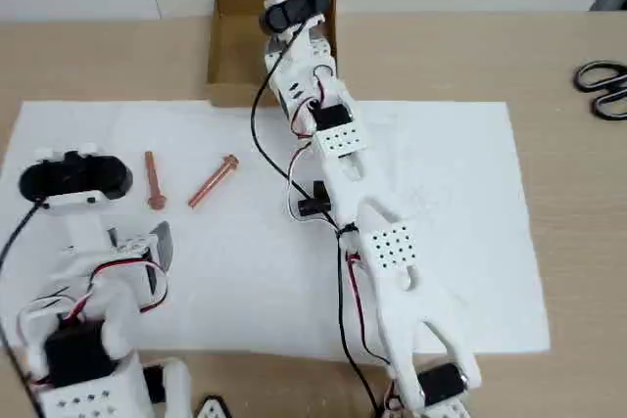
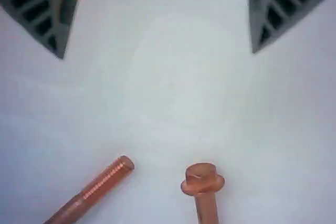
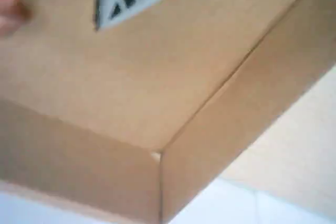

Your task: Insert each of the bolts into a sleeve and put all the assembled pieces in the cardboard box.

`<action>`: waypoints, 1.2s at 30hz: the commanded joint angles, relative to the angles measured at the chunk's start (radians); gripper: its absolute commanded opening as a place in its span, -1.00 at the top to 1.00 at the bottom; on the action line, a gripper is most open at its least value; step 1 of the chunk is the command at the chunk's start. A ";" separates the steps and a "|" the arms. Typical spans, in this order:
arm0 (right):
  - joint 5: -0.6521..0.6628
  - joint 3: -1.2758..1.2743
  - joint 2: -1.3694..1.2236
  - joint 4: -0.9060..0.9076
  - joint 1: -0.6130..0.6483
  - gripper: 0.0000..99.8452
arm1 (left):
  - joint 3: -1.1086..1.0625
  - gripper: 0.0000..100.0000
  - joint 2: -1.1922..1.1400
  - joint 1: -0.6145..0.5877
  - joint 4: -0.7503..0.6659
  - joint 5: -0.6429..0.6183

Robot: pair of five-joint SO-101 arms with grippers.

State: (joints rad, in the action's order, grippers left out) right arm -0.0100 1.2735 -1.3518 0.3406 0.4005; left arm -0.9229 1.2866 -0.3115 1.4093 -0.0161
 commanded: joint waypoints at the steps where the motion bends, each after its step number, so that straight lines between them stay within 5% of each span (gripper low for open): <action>1: 0.015 0.052 0.036 0.002 -0.013 0.60 | 0.004 0.56 0.011 0.000 -0.003 0.005; 17: 0.015 0.410 0.042 0.432 -0.042 0.60 | 0.005 0.56 0.011 -0.006 -0.005 0.006; 28: 0.012 0.408 0.344 1.069 -0.091 0.60 | 0.004 0.56 0.011 -0.006 -0.005 0.006; 36: 0.012 0.408 0.476 1.331 -0.108 0.60 | 0.010 0.56 0.011 -0.006 -0.005 0.049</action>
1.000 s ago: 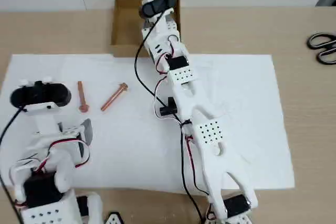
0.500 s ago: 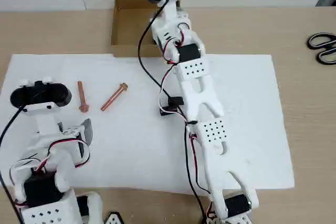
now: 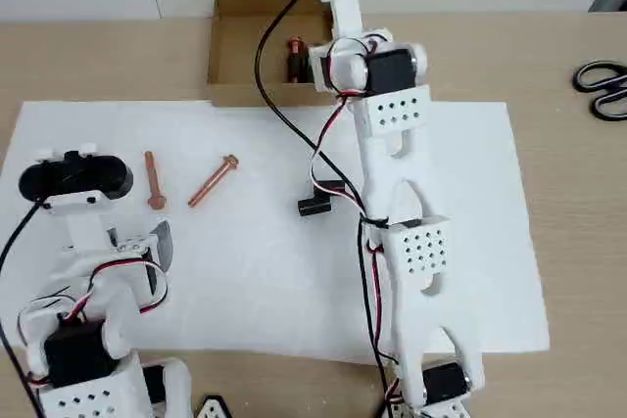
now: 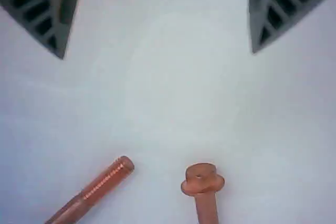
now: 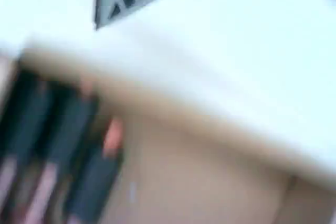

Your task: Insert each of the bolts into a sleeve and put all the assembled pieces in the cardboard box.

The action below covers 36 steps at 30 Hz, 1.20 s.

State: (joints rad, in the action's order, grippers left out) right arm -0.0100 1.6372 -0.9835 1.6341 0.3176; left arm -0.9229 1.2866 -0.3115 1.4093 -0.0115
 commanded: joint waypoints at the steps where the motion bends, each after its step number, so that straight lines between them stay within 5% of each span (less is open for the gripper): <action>1: 0.012 0.044 0.127 0.038 -0.031 0.60 | 0.010 0.56 0.011 -0.006 -0.002 0.074; 17: 0.117 -0.215 0.453 0.048 -0.102 0.60 | 0.022 0.56 0.011 -0.167 -0.092 0.106; 36: 0.115 -1.425 1.021 -0.085 -0.021 0.60 | 0.056 0.57 0.009 -0.170 -0.060 0.031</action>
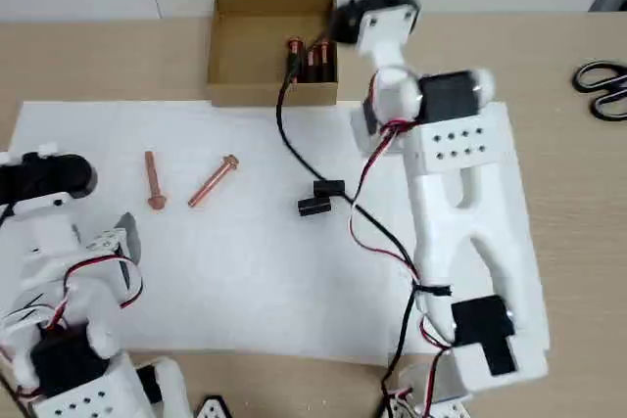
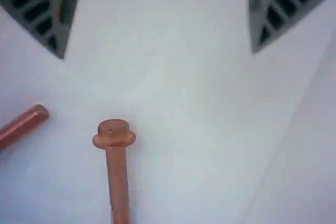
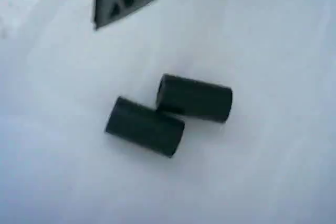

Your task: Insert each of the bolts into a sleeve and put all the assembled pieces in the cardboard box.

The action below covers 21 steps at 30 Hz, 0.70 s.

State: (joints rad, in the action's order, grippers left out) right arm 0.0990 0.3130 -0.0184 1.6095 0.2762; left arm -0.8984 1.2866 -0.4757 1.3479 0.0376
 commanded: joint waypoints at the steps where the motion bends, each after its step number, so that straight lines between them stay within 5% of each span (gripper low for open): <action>1: 0.008 -0.115 0.050 -0.081 0.021 0.60 | 0.031 0.57 0.011 -0.006 0.002 -0.020; 9: 0.021 -0.230 0.047 -0.068 0.031 0.60 | 0.024 0.57 0.011 -0.003 0.005 -0.021; 21: 0.494 -0.324 0.048 -0.038 0.231 0.60 | 0.024 0.57 0.011 -0.006 0.008 -0.021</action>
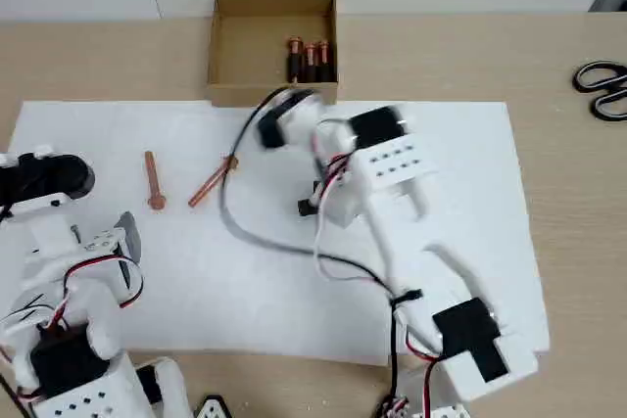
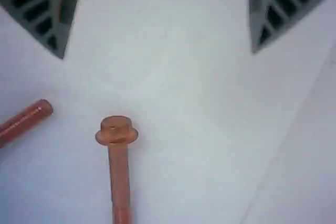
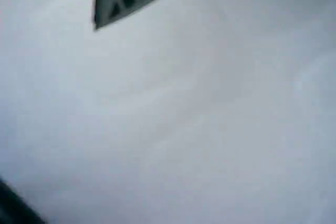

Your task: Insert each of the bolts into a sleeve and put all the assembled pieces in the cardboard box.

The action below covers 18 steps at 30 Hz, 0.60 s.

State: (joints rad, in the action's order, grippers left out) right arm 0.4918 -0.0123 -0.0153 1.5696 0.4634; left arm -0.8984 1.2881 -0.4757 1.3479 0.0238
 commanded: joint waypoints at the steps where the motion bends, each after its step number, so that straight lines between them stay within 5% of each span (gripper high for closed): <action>1: 0.130 -0.002 0.045 -0.005 0.058 0.60 | 0.024 0.57 0.009 -0.006 0.008 -0.008; 8: 0.282 -0.002 -0.033 -0.081 0.068 0.60 | 0.022 0.57 0.009 -0.006 0.008 -0.008; 18: 0.327 0.112 -0.254 -0.119 0.070 0.60 | 0.022 0.57 0.009 -0.006 0.008 -0.008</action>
State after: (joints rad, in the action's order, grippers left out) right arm 0.8048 0.0261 -0.2516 1.4622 0.5309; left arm -0.8984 1.2881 -0.4757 1.3479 0.0238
